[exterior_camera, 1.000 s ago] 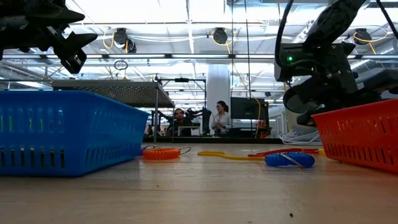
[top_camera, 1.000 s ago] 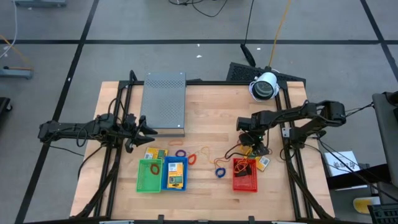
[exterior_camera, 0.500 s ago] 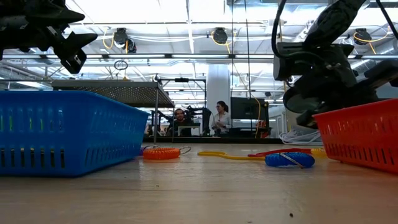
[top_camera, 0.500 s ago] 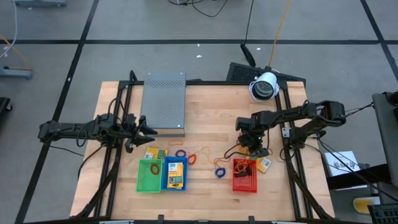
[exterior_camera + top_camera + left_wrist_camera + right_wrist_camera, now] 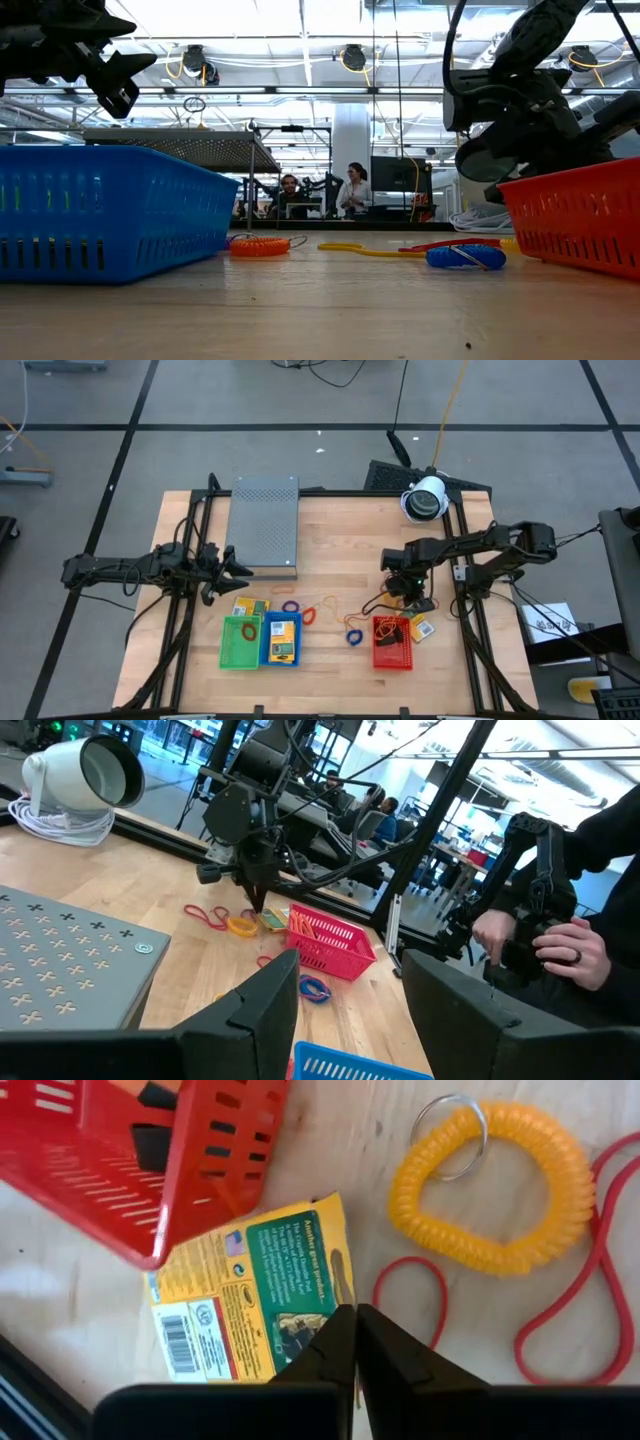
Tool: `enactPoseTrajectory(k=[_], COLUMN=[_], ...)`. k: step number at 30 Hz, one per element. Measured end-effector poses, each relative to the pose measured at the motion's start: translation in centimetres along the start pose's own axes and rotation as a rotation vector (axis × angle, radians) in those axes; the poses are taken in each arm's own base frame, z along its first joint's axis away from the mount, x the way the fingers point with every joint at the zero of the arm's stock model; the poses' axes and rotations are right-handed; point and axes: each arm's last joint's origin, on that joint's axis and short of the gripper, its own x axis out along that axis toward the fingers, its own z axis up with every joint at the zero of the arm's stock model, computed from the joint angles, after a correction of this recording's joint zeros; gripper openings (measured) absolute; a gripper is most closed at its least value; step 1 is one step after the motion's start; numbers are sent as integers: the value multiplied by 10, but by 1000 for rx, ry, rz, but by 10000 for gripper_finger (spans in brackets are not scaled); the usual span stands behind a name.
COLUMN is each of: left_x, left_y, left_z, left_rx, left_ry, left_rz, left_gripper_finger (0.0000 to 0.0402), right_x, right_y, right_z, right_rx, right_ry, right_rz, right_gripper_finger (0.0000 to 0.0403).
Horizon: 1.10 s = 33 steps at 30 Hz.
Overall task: Pick & Place Office Desk Supplies
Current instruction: Put the crayon into the blue bin
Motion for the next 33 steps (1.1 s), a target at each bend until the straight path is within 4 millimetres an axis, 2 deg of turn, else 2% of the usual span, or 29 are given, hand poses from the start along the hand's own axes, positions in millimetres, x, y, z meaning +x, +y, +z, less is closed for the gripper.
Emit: enactPoseTrajectory(k=[10, 18, 33], left_x=[0, 0, 0], left_y=[0, 0, 0], left_z=[0, 0, 0], left_rx=[0, 0, 0], left_ry=[0, 0, -2], left_rz=[0, 1, 4], left_gripper_finger=[186, 186, 186], right_x=[-21, -43, -81], right_y=[18, 33, 47], right_z=[-12, -19, -29], right_rx=[-6, -10, 68], right_ry=[-6, -74, -251], right_rz=[-12, -107, -478], right_gripper_finger=[1, 0, 0])
